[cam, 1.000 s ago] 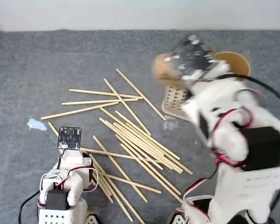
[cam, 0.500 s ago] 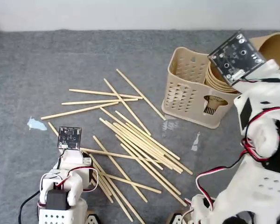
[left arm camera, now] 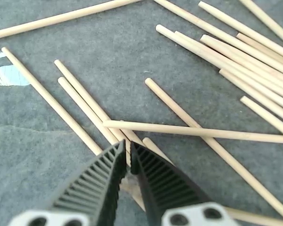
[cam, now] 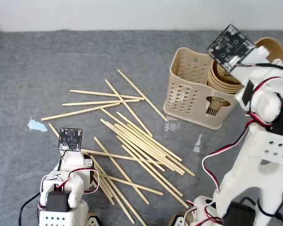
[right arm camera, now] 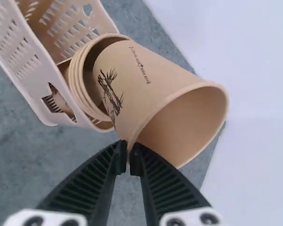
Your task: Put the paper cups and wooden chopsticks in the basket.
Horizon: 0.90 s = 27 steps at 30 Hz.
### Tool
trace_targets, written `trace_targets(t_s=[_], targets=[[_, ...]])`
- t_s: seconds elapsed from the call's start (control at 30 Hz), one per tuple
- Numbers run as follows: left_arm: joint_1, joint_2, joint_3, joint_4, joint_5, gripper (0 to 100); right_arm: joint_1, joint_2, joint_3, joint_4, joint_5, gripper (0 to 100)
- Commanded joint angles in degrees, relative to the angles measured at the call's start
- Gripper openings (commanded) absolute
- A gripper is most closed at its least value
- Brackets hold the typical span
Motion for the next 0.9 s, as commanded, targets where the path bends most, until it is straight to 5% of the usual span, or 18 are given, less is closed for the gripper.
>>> trace_targets(t_s=[0.0,0.17,0.4,0.63,0.87], targets=[[0.1,-1.0,-0.5,0.2,0.6,1,-0.6,-0.2,-2.4,3.6,1.9,0.8],[0.1,-1.0,-0.5,0.2,0.6,1,-3.5,-0.1,-2.4,4.5,1.8,1.7],[0.1,-1.0,-0.5,0.2,0.6,1,-5.7,0.0,-2.4,3.3,1.8,22.7],[0.1,-1.0,-0.5,0.2,0.6,1,-5.6,0.0,-2.4,-2.5,1.5,21.4],[0.1,-1.0,-0.5,0.2,0.6,1,-5.8,0.0,-2.3,-6.1,-11.6,21.3]])
